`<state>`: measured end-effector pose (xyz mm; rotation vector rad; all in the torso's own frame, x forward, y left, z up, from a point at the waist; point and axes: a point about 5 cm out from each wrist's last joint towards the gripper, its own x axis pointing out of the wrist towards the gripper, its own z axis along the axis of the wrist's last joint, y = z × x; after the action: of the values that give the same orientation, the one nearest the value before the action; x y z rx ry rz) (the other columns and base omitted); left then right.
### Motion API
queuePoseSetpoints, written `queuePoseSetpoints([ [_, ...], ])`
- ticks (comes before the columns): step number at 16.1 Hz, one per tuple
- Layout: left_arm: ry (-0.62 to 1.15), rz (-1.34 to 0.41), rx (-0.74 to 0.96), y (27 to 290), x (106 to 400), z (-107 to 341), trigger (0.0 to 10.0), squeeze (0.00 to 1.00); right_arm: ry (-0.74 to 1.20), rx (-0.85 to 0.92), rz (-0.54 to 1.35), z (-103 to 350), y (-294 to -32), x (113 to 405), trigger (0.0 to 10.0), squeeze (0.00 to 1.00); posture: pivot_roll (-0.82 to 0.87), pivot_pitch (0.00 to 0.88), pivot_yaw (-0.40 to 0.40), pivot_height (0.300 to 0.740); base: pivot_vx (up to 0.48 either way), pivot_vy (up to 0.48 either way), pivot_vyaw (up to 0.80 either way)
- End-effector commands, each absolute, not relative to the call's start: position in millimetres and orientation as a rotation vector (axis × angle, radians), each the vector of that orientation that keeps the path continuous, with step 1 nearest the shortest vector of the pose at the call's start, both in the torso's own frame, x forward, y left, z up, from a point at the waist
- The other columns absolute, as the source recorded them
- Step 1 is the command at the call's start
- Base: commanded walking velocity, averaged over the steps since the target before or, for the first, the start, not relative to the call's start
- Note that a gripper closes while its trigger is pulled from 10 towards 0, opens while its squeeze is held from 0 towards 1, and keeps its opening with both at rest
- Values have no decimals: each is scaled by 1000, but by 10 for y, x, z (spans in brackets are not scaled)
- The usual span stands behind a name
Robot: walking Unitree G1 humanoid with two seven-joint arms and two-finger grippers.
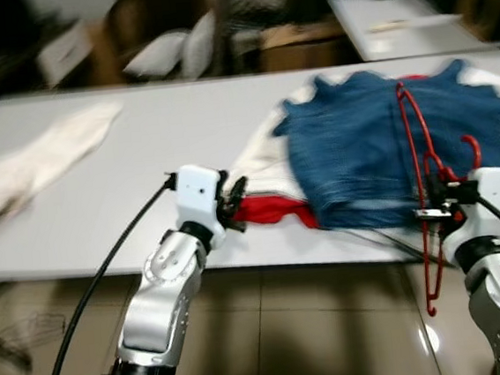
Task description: Hang hanger
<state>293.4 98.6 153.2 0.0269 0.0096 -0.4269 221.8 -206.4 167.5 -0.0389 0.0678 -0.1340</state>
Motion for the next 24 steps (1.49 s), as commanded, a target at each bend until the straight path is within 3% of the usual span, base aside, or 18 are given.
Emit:
queuePoseSetpoints([
  [1, 28, -402, 26, 1065, 2961, 1511, 10000, 0, 53, -36, -116, 1713, -2015, 2211, 10000, 0, -115, 0, 72, 740, 0, 0, -681],
  [7, 58, -428, 66, 1086, 2958, 1447, 10000, 0, 89, -49, -141, 1670, -2048, 2184, 10000, 0, -118, 0, 66, 740, 0, 0, -114],
  [12, 54, -407, 96, 1072, 2975, 1415, 10000, 0, 95, -51, -140, 1668, -2054, 2173, 10000, 0, -125, 0, 60, 740, 0, -192, -781],
  [19, 85, -446, 119, 1042, 3014, 1371, 10000, 0, 102, -68, -97, 1658, -2023, 2174, 10000, 0, -124, 0, 66, 740, 0, -108, 0],
  [20, 113, -460, 69, 1062, 3054, 1327, 10000, 1000, 116, -80, -41, 1636, -1966, 2184, 10000, 0, -124, 0, 76, 740, 0, 0, 0],
  [24, 86, -479, 12, 1034, 3123, 1313, 10000, 1000, 141, -146, 4, 1567, -1930, 2127, 10000, 0, -158, 0, 108, 740, 0, 0, 0],
])
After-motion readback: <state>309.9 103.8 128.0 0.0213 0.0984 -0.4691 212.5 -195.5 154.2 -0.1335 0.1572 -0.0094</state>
